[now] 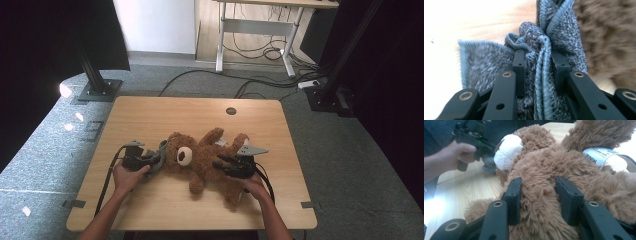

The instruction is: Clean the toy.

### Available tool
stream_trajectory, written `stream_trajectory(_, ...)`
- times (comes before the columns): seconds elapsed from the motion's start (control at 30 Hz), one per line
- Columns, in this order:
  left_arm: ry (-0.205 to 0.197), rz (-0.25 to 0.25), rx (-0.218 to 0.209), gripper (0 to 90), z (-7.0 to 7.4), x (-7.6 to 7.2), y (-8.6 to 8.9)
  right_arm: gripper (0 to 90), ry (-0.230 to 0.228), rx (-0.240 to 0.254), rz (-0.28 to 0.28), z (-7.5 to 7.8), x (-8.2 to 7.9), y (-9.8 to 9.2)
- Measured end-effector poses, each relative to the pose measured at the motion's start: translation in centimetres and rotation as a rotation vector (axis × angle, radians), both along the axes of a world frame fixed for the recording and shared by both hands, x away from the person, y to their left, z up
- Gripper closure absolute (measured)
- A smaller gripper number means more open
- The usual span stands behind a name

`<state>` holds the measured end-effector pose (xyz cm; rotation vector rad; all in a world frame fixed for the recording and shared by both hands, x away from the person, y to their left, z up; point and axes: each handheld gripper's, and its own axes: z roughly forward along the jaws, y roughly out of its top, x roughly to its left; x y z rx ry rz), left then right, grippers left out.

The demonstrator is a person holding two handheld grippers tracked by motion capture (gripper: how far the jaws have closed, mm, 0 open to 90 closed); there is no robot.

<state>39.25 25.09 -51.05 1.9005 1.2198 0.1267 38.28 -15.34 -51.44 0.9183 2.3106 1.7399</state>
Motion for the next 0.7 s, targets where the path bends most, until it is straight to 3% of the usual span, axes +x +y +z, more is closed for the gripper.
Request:
stream_trajectory(0.03, -0.021, -0.007, -0.038, 69.6, 0.7, -0.4, 0.1, 57.3, 0.001, 0.001, 0.0, 0.0, 0.0, 0.0)
stream_trajectory(0.17, -0.129, -0.046, -0.112, 69.6, 3.7, -1.5, -0.8, 57.3, 0.002, 0.007, 0.0, -0.1, 0.1, 0.0)
stream_trajectory(0.2, -0.158, -0.071, -0.152, 69.6, 4.7, -1.7, -1.6, 57.3, 0.002, 0.008, 0.0, -0.1, 0.1, 0.0)
stream_trajectory(0.27, -0.19, -0.105, -0.181, 69.6, 5.9, -1.6, -2.8, 57.3, 0.001, 0.009, -0.001, -0.1, 0.1, 0.0)
stream_trajectory(0.4, -0.209, -0.149, -0.17, 69.4, 6.8, -0.8, -5.9, 57.3, 0.003, 0.013, -0.003, -0.1, 0.1, 0.0)
stream_trajectory(0.53, -0.207, -0.195, -0.146, 69.4, 6.4, 0.3, -9.6, 57.3, 0.004, 0.012, -0.002, -0.1, 0.1, 0.0)
stream_trajectory(0.7, -0.211, -0.245, -0.103, 69.3, 6.0, 0.6, -12.8, 57.2, 0.002, 0.015, -0.002, -0.1, 0.1, 0.0)
